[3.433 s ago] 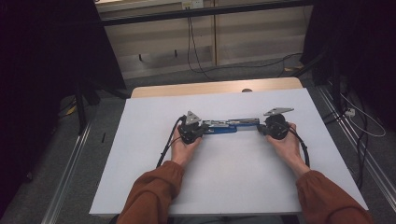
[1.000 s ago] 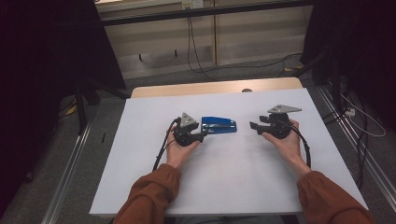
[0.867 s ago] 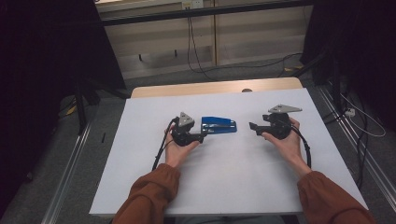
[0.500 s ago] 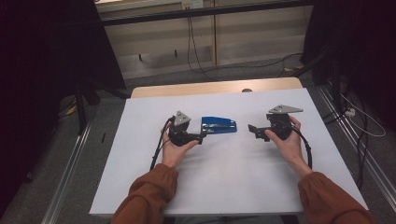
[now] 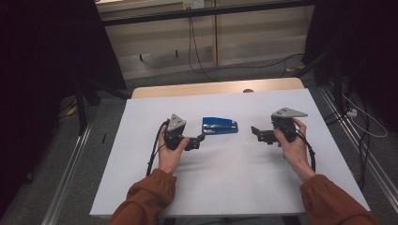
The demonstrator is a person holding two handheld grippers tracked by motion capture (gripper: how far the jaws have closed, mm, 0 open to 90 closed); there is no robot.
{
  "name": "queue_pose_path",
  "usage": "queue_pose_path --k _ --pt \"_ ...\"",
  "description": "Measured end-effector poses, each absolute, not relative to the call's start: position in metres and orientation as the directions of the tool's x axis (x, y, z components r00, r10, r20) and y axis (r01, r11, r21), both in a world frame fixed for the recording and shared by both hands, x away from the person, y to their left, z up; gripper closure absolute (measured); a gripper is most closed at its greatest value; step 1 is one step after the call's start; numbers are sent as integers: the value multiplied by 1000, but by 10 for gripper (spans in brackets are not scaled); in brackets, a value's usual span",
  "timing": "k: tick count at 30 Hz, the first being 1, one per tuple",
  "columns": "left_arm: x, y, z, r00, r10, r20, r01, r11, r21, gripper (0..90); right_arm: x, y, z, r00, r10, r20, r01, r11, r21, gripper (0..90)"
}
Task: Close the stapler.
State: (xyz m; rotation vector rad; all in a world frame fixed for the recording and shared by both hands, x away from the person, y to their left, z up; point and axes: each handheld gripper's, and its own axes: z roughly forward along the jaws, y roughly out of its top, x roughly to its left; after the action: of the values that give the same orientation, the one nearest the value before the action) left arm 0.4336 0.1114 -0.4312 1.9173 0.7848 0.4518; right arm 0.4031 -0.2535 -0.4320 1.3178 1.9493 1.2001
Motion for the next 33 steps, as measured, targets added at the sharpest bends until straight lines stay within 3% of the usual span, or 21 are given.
queue_pose_path --k 33 --pt "367 174 -429 642 766 -2 304 -253 918 45 333 -269 -431 -342 937 67 411 85 908 43"
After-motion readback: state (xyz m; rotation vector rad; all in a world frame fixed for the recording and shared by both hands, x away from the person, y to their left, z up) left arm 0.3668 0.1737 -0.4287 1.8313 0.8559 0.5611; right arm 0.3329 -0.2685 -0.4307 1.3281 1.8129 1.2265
